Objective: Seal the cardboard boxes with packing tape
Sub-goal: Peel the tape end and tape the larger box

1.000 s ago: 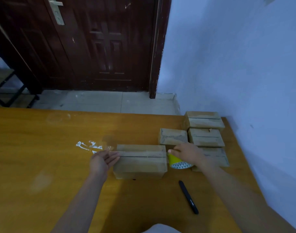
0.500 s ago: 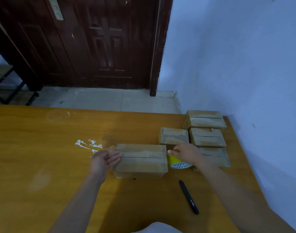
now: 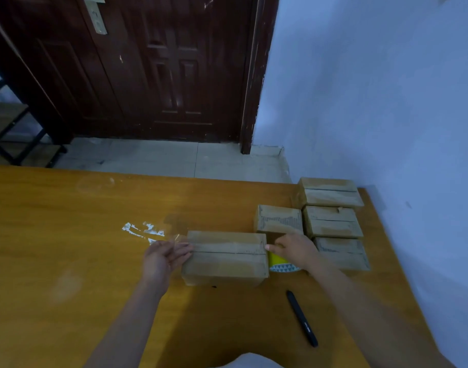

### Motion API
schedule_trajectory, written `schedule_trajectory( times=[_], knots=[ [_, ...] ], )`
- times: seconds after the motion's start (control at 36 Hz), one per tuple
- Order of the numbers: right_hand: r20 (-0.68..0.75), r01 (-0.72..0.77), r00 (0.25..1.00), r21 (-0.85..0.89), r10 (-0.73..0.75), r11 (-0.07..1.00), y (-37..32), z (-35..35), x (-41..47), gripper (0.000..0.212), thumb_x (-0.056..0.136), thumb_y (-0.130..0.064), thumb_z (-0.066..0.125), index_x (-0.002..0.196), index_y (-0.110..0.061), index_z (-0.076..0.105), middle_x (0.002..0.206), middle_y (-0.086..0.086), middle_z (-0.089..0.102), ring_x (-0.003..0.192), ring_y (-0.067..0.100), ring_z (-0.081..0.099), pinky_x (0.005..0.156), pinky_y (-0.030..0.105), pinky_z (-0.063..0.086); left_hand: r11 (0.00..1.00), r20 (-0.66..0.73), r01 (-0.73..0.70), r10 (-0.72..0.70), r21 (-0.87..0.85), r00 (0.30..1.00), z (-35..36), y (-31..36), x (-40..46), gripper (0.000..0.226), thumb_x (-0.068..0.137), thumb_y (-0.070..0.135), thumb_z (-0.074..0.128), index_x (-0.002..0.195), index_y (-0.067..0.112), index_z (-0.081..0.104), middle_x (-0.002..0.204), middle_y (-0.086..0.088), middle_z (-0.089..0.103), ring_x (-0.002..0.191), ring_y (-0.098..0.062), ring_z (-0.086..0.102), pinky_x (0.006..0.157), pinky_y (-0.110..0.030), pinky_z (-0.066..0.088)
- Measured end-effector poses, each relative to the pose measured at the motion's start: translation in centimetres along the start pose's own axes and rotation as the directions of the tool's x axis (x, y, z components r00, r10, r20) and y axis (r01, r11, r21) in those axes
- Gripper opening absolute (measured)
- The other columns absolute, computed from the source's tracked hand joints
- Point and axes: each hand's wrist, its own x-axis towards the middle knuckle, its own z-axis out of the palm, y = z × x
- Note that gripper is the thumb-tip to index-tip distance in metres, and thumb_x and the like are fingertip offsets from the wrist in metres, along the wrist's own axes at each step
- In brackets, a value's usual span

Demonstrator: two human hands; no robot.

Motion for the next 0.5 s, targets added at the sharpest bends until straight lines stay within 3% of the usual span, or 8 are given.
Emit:
schedule_trajectory(
  times=[0.06,0.14,0.28,0.5],
  knots=[
    [-0.012,0.004,1.000,-0.001,-0.004,1.000,0.1,0.1,0.0,0.052,0.094,-0.060,0.035,0.061,-0.020,0.044,0.061,-0.004,0.044,0.053,0.011,0.042,0.054,0.026,0.033,0.997,-0.058,-0.040,0.044,0.069,0.997,0.0,0.1,-0.1,0.022,0.097,0.002,0.047,0.074,0.004,0.050,0.077,-0.019,0.069,0.059,-0.021,0.069,0.056,-0.032,0.059],
    [-0.012,0.004,1.000,-0.006,-0.004,1.000,0.2,0.3,0.1,0.053,0.093,-0.061,0.034,0.064,-0.018,0.047,0.064,-0.002,0.047,0.057,0.012,0.046,0.056,0.027,0.035,0.986,-0.112,-0.055,0.073,0.157,0.991,0.1,0.2,-0.2,0.025,0.094,0.001,0.050,0.070,0.005,0.048,0.055,-0.005,0.063,0.045,-0.015,0.060,0.053,-0.033,0.055],
    [-0.007,0.001,1.000,-0.006,-0.001,1.000,0.3,0.5,0.3,0.053,0.093,-0.061,0.033,0.067,-0.018,0.051,0.064,-0.003,0.047,0.059,0.012,0.048,0.056,0.026,0.036,0.978,-0.178,-0.015,0.053,0.209,0.983,0.1,-0.2,0.2,0.027,0.094,-0.001,0.050,0.068,0.004,0.048,0.058,-0.010,0.054,0.050,-0.023,0.048,0.056,-0.031,0.043],
    [0.009,-0.023,1.000,0.042,0.023,0.999,0.2,0.4,0.3,0.053,0.092,-0.061,0.036,0.066,-0.017,0.048,0.061,-0.004,0.044,0.055,0.011,0.044,0.053,0.024,0.032,0.975,-0.208,0.080,-0.036,0.205,0.978,-0.2,-1.0,0.2,0.023,0.095,0.003,0.051,0.072,0.004,0.050,0.066,-0.013,0.054,0.052,-0.023,0.046,0.053,-0.031,0.042]
  ],
)
